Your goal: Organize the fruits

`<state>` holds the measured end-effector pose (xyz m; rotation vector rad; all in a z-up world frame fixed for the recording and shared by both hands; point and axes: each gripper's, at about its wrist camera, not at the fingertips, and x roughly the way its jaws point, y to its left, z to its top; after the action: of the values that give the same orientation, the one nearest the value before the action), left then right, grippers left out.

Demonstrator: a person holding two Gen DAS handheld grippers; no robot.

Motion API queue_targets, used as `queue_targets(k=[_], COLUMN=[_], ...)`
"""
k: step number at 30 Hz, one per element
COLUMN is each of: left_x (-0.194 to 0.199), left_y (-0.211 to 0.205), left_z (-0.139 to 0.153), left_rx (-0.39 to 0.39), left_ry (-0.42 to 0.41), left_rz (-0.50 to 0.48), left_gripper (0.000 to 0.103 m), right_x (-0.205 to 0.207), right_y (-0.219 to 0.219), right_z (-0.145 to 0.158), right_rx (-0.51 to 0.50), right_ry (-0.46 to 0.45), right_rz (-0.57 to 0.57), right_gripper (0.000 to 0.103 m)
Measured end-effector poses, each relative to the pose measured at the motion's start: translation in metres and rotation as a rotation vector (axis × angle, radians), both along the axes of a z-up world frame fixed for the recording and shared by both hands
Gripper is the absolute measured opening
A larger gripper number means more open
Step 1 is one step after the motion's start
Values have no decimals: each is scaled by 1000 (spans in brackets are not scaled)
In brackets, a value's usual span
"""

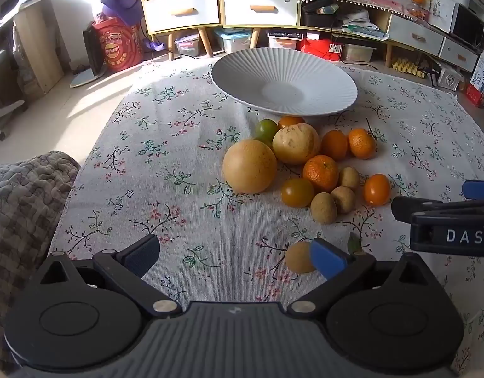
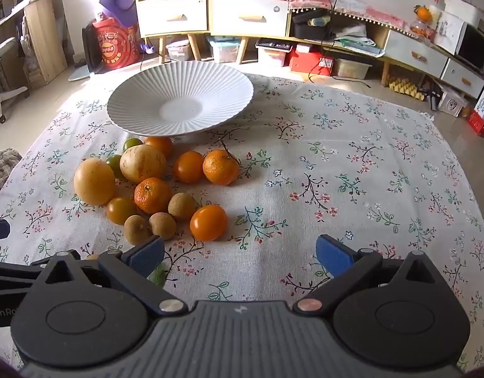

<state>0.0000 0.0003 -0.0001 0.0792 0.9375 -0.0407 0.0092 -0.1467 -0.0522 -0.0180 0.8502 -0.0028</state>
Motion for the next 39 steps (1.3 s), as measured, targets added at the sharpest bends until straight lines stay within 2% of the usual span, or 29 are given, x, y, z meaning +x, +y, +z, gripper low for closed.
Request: queue_targets(k=[10,11,39], left_x=[-4,0,3], left_y=[3,-4,-4], left_z=[1,-4,-6], left_rx=[16,9,16], left_ry=[-6,15,40], left_rz=[42,-8,-10], left_gripper=[93,93,93], right_x=[1,-1,0], right_y=[1,1,5], right_z=[-4,-2,6], right_rx=[-7,-9,-33], right_ry=[-9,-11,-4], right_rz=[1,2,10], right_gripper=[103,103,103])
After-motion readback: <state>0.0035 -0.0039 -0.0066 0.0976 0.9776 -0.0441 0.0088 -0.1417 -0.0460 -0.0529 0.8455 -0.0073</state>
